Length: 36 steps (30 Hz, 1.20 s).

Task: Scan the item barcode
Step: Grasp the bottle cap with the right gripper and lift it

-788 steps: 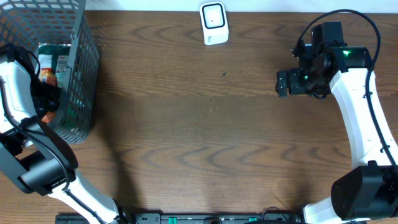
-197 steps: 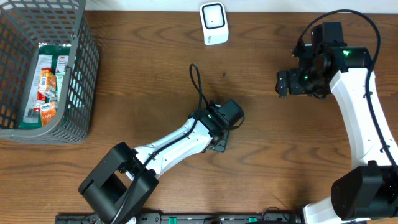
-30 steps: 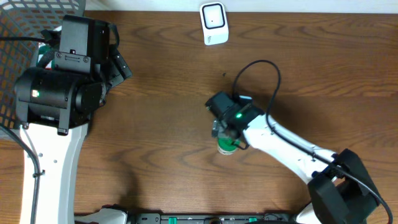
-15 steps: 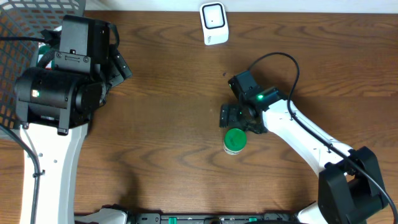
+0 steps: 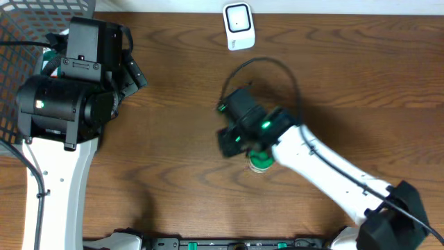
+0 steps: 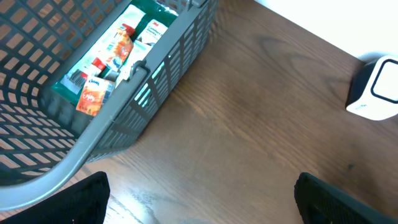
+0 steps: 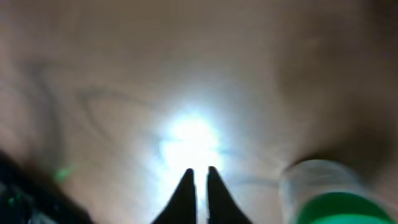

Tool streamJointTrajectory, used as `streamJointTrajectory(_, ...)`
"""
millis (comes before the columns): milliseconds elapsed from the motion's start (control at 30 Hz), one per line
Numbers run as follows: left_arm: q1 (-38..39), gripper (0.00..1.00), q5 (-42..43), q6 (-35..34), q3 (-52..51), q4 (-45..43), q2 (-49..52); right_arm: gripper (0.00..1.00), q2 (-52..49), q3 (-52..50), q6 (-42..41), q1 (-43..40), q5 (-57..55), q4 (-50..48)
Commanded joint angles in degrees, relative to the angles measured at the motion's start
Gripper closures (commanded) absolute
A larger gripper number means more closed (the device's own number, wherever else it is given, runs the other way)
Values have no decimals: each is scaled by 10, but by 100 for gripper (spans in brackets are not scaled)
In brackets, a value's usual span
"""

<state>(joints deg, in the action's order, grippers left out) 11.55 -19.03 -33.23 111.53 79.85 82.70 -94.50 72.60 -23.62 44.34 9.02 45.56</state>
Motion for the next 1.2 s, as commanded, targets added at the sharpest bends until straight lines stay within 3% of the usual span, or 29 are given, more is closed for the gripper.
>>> streamJointTrajectory(0, -3, 5, -10, -5, 8, 2, -3, 99, -35, -4, 23, 61, -25, 2)
streamJointTrajectory(167, -3, 5, -10, -5, 8, 2, -3, 99, -82, -8, 21, 112, -100, 32)
streamJointTrajectory(367, -3, 5, -10, -5, 8, 2, -3, 99, -125, -8, 7, 116, -177, 96)
streamJointTrajectory(800, -3, 5, -10, -5, 8, 2, -3, 99, -126, -8, -3, 66, -368, 230)
streamJointTrajectory(1167, -3, 5, -10, -5, 8, 2, -3, 99, -126, -8, 2, -18, -411, 234)
